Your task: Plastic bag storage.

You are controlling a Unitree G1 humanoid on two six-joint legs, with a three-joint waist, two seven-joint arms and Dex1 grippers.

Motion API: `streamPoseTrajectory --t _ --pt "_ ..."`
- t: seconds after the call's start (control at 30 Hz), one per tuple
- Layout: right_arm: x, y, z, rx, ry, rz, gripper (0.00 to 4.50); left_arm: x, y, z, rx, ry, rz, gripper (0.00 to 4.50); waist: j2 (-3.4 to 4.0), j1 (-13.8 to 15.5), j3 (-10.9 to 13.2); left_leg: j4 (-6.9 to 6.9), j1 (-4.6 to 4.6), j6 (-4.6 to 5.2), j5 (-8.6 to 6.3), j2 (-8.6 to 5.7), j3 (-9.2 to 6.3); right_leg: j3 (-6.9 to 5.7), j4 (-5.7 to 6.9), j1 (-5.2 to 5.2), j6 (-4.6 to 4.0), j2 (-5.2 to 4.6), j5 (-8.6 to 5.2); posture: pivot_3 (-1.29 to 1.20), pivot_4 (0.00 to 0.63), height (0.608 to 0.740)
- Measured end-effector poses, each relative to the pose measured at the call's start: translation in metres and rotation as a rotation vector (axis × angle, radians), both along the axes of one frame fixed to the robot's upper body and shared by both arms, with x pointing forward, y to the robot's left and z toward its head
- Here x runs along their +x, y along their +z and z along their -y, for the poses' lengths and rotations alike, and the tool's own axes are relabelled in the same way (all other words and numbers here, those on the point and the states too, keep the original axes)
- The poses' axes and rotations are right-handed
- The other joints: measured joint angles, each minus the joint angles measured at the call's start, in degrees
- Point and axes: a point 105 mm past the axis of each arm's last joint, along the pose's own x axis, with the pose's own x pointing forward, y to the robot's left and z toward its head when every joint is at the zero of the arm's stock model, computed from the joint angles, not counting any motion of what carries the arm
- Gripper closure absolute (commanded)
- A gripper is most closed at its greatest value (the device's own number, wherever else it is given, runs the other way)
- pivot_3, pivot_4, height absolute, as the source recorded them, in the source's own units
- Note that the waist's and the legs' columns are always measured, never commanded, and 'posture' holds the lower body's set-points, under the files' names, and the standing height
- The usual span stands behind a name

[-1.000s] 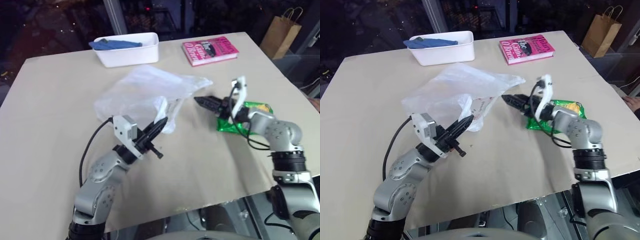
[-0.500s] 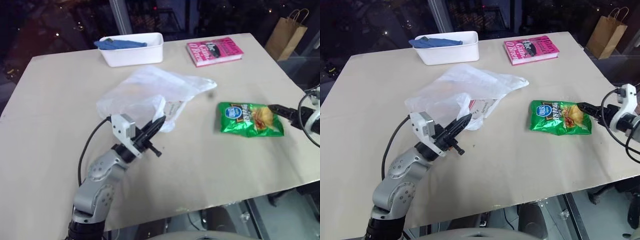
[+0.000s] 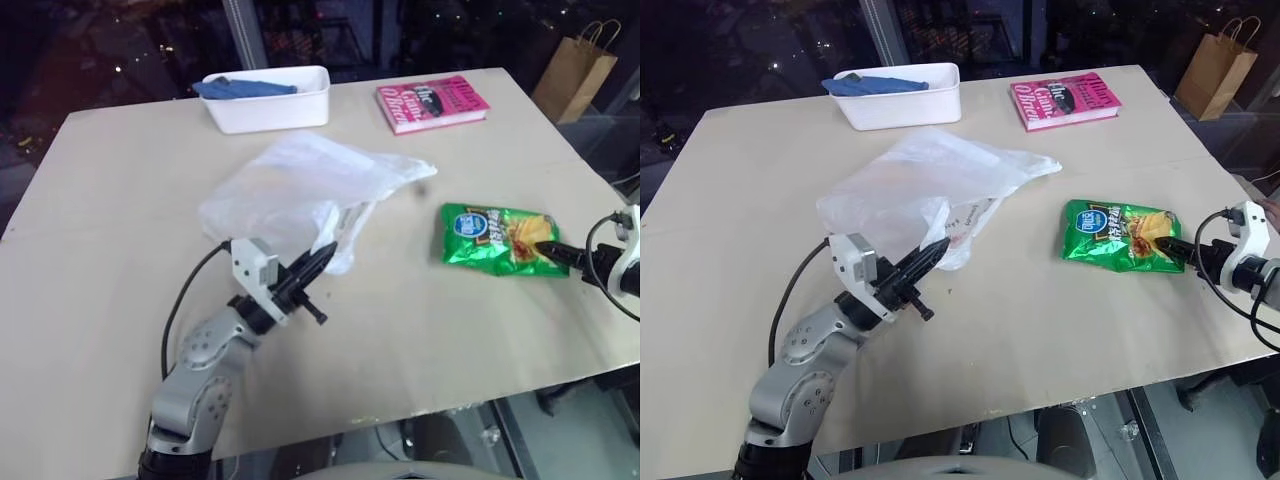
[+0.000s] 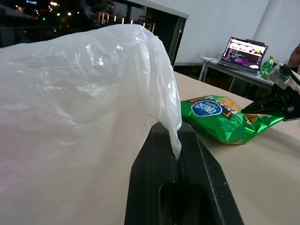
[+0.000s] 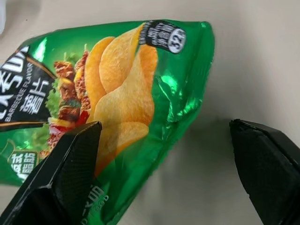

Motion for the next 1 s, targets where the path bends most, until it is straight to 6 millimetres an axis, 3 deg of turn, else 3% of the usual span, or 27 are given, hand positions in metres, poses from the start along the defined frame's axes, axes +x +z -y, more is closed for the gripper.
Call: streamPoseTrajectory --t 0.1,0.2,0.27,0.43,0.7,0.87,0.9,1.0 --pt "0.001 0.0 -0.011 0.104 0.006 -0.001 0.07 -0.001 -0.004 -0.001 0.002 0.003 -0.003 4.5 -0.01 -0.17 -0.01 0.0 0.03 0.0 0.0 0.04 0.03 0.02 0.0 0.03 0.0 0.02 0.0 0.0 0.15 0.74" --pt "0.002 0.002 -0.032 0.261 0.051 -0.02 0.91 -0.004 -0.009 -0.003 0.006 0.001 -0.004 4.5 -0.01 -0.17 -0.01 0.0 0.03 0.01 -0.01 0.06 0.02 0.03 0.0 0.03 0.0 0.02 0.0 0.0 0.15 0.74" --pt "0.0 0.001 -0.048 0.341 0.094 -0.038 1.9 -0.005 -0.011 -0.004 0.004 0.002 -0.002 4.5 0.0 -0.02 -0.01 0.0 0.02 0.02 -0.01 0.05 0.0 0.01 0.0 0.03 0.0 0.02 0.0 0.0 0.15 0.74" --pt "0.001 -0.005 -0.065 0.379 0.114 -0.072 4.33 -0.007 -0.016 -0.006 0.003 0.004 0.0 4.5 0.01 0.17 -0.02 0.01 -0.01 0.02 -0.01 -0.02 -0.02 0.0 -0.01 0.03 0.0 -0.03 0.0 0.0 0.15 0.74" --pt "0.003 0.003 -0.075 0.421 0.124 -0.05 4.43 -0.007 -0.022 -0.009 0.014 0.007 -0.002 4.5 0.02 -0.07 -0.03 0.01 0.01 0.03 -0.01 0.02 -0.02 -0.01 0.0 0.03 0.0 -0.01 0.01 0.0 0.15 0.74" --pt "0.001 0.0 -0.098 0.506 0.175 -0.077 4.43 -0.007 -0.02 -0.008 0.007 0.008 0.01 4.5 0.03 -0.08 -0.03 0.01 0.0 0.03 -0.01 0.03 -0.02 -0.01 0.01 0.03 0.0 -0.01 0.01 0.0 0.15 0.74" --pt "0.001 0.0 -0.112 0.543 0.202 -0.081 4.43 -0.007 -0.02 -0.008 0.006 0.006 0.011 4.5 0.03 -0.09 -0.03 0.01 0.0 0.03 -0.02 0.02 -0.03 -0.01 0.01 0.03 0.0 -0.01 0.01 0.0 0.15 0.74" --pt "0.004 0.0 -0.129 0.587 0.228 -0.085 4.43 -0.007 -0.021 -0.008 0.01 0.003 0.007 4.5 0.03 -0.09 -0.05 0.02 0.0 0.03 -0.02 0.02 -0.05 -0.03 0.01 0.02 0.0 0.0 0.01 0.0 0.15 0.74"
